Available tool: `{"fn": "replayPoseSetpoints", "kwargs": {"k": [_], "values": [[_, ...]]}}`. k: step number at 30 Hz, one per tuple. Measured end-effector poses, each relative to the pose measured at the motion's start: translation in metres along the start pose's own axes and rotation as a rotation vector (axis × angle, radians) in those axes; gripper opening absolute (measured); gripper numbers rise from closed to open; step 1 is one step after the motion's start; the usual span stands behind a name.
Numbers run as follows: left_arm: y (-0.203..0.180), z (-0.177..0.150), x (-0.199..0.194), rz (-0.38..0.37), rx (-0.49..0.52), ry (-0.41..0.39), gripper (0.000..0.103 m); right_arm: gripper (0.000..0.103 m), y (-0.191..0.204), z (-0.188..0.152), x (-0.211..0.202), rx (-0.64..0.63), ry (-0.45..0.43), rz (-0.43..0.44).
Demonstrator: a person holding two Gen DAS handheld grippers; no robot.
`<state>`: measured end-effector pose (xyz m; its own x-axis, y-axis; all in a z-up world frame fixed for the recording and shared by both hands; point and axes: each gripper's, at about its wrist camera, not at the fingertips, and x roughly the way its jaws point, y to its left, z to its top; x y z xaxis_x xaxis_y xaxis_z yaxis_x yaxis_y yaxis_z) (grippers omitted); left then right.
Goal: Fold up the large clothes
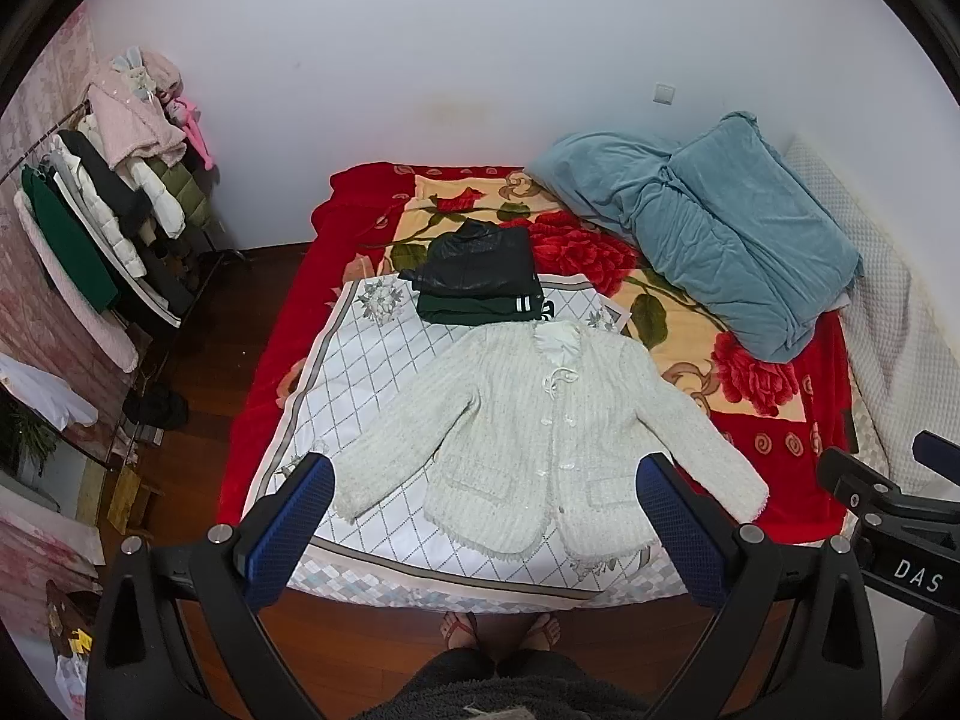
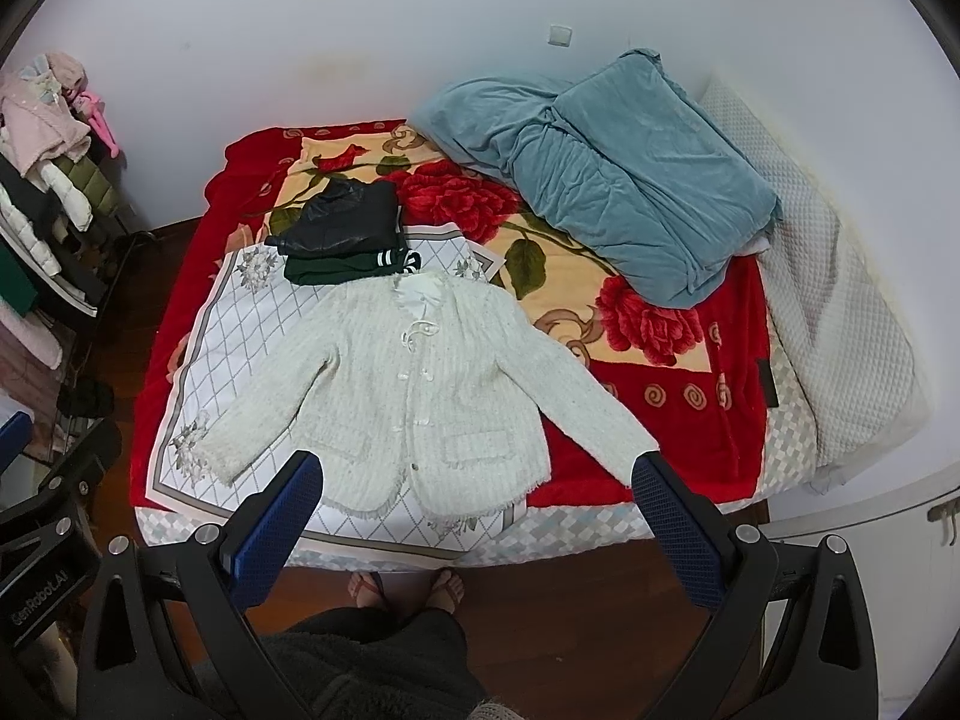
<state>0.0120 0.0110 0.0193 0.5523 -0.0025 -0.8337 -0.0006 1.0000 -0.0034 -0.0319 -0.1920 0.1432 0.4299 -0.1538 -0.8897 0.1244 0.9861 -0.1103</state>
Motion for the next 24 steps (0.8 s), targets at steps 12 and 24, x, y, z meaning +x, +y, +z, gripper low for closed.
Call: {"fn": "replayPoseSetpoints", "kwargs": {"k": [12,24], "values": [[-0.011,0.004,0.0,0.001,0.001,-0.003,0.103,0.103,0.001,0.001,-0.002,0.0,0.002,0.001],[-0.015,0.006,0.0,0.002,0.003,-0.008,0.103,0.103,0.003,0.004,-0.006,-0.002,0.002,0.0]]}}
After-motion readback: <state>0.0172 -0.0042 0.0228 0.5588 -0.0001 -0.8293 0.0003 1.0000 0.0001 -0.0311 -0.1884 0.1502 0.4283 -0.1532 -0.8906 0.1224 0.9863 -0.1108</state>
